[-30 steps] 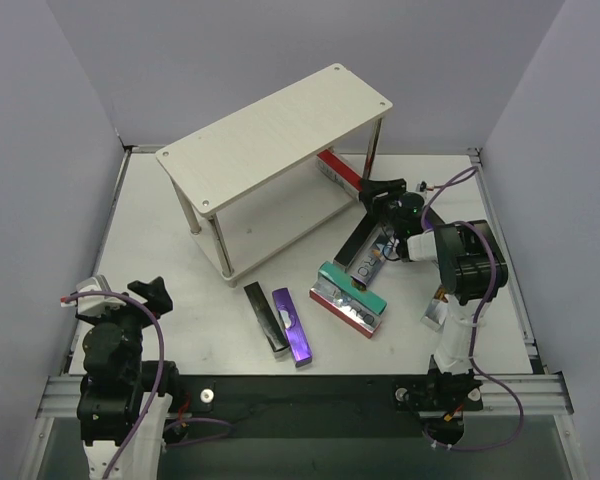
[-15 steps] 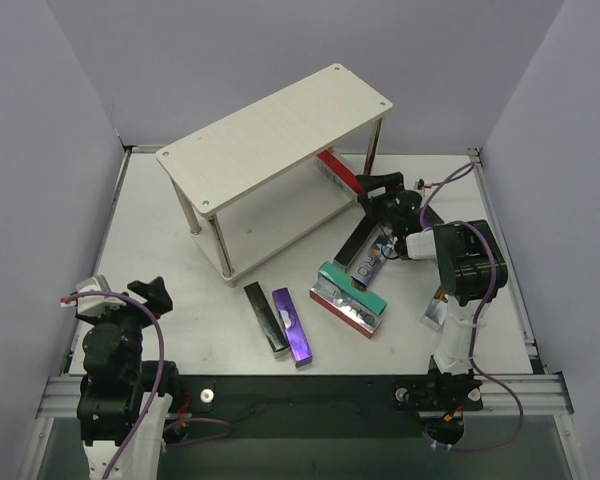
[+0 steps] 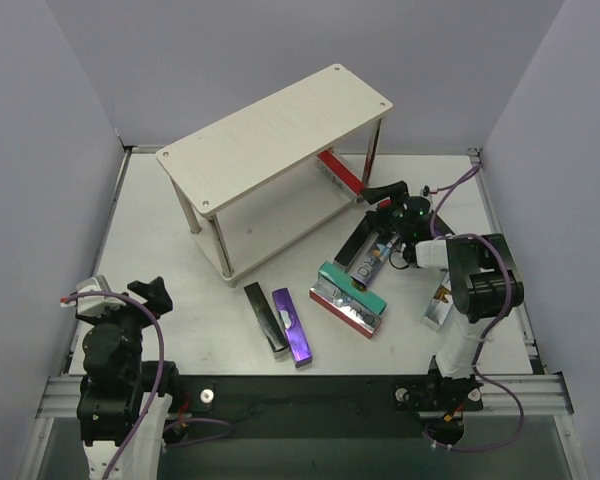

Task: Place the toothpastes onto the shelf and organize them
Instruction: Place the toothpaste on the shelf.

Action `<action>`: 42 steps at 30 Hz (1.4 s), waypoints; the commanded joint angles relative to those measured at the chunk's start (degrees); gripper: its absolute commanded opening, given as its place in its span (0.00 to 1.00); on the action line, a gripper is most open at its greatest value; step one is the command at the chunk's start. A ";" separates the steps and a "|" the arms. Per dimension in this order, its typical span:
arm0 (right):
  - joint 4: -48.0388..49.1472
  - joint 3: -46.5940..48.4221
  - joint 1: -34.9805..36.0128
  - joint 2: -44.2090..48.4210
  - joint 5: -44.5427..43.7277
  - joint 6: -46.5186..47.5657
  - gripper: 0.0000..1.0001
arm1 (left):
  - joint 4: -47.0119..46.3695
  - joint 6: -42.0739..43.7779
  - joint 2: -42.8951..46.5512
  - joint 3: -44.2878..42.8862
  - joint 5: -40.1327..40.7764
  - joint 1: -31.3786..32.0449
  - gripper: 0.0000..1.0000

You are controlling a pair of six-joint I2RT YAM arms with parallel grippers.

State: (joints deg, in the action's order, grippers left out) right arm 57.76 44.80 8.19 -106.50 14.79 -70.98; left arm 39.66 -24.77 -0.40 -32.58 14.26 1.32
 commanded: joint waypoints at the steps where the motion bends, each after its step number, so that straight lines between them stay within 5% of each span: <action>1: -3.52 -0.67 -0.28 4.54 0.50 3.30 0.75 | -2.39 0.87 5.85 -0.12 -0.81 -0.53 0.96; 8: -3.88 0.47 -0.19 5.43 0.33 2.69 0.58 | -2.48 0.87 5.76 -0.03 -0.90 -0.53 0.96; 23: -2.74 8.46 0.78 -0.55 0.51 0.93 0.45 | -2.48 0.96 5.59 -0.12 -0.90 -0.53 0.96; 42: -2.92 11.54 0.78 -3.10 2.00 2.25 0.43 | -2.48 0.96 5.59 -0.03 -0.99 -0.53 0.96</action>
State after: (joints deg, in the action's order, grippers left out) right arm 51.99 53.74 8.71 -109.56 15.79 -70.00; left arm 39.64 -24.75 -0.40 -32.58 14.04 1.32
